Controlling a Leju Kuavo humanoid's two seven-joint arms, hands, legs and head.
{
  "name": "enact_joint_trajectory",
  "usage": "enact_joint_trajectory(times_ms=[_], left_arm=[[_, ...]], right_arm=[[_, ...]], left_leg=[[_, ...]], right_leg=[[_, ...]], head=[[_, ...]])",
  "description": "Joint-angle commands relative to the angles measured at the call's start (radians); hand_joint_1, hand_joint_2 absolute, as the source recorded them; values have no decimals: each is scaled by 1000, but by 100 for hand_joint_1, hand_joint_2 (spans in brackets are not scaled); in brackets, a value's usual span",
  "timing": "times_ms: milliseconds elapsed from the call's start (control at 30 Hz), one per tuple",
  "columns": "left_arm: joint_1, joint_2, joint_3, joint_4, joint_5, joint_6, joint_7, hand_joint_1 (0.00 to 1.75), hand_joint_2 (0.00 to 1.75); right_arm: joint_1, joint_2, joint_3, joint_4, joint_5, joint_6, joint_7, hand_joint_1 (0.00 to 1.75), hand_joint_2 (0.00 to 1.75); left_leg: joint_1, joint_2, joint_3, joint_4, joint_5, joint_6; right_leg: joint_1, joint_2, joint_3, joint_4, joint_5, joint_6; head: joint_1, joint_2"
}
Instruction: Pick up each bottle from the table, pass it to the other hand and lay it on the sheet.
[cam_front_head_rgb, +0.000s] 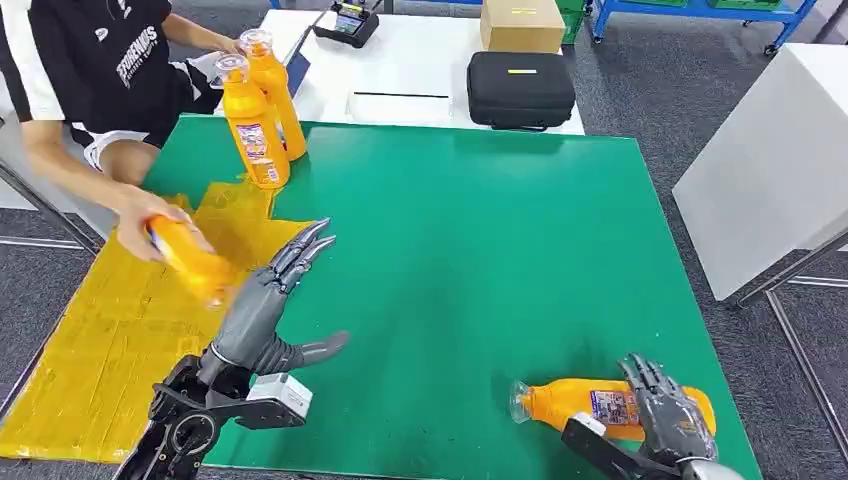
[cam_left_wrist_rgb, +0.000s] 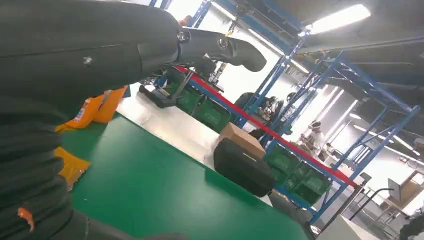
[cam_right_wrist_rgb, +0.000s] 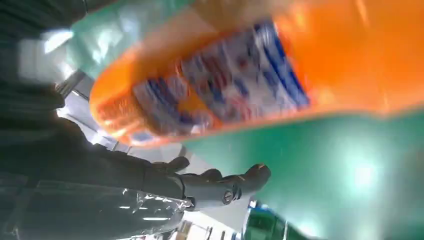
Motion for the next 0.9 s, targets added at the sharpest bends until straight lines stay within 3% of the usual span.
enact_joint_trajectory(times_ms=[33, 300, 333, 400, 433, 567, 700, 900], left_arm=[[-15, 12, -14, 47, -11, 3, 11, 0, 175], [3, 15, 4, 27, -13, 11, 18, 0, 175], [1, 16, 3, 28, -12, 11, 18, 0, 175], [-2, 16, 2, 29, -10, 10, 19, 0, 175], [-2, 16, 1, 30, -9, 9, 19, 0, 175], [4, 17, -1, 28, -9, 9, 21, 0, 175], [18, 7, 8, 18, -9, 12, 21, 0, 175], [13, 8, 9, 21, -9, 12, 22, 0, 175]], right_arm=[[-3, 46, -18, 81, 80, 82, 0, 0, 175], [-60, 21, -19, 185, 130, 97, 65, 3, 175], [-60, 16, -23, 196, 134, 107, 70, 24, 175], [-62, 10, -28, 212, 133, 118, 69, 152, 175], [-62, 4, -25, 225, 134, 131, 72, 171, 175], [-81, -10, -8, 265, 134, 111, 99, 175, 175], [-145, -13, 54, 333, 134, -19, 152, 175, 175], [-148, -17, 72, 332, 133, -23, 157, 175, 175]], left_leg=[[1, 0, 6, -1, -2, -2], [2, 4, 8, -2, -2, -3], [2, 4, 5, -1, -1, -2], [2, 4, 6, -2, -1, -2], [2, 4, 8, -2, -2, -2], [2, 3, 14, -2, -4, -4], [2, 6, 15, -2, -5, -6], [2, 6, 17, -2, -3, -3]], right_leg=[[1, -2, 6, -2, -2, -2], [2, 1, 8, -3, -1, -3], [2, 0, 5, -2, 0, -2], [2, 0, 6, -2, 0, -2], [2, 0, 7, -3, -1, -3], [2, -1, 3, -4, -4, -5], [2, 2, 4, -5, -3, -4], [2, 2, 5, -4, -2, -7]], head=[[0, 0], [0, 0], [0, 0], [0, 0], [0, 0], [0, 0], [0, 0], [0, 0]])
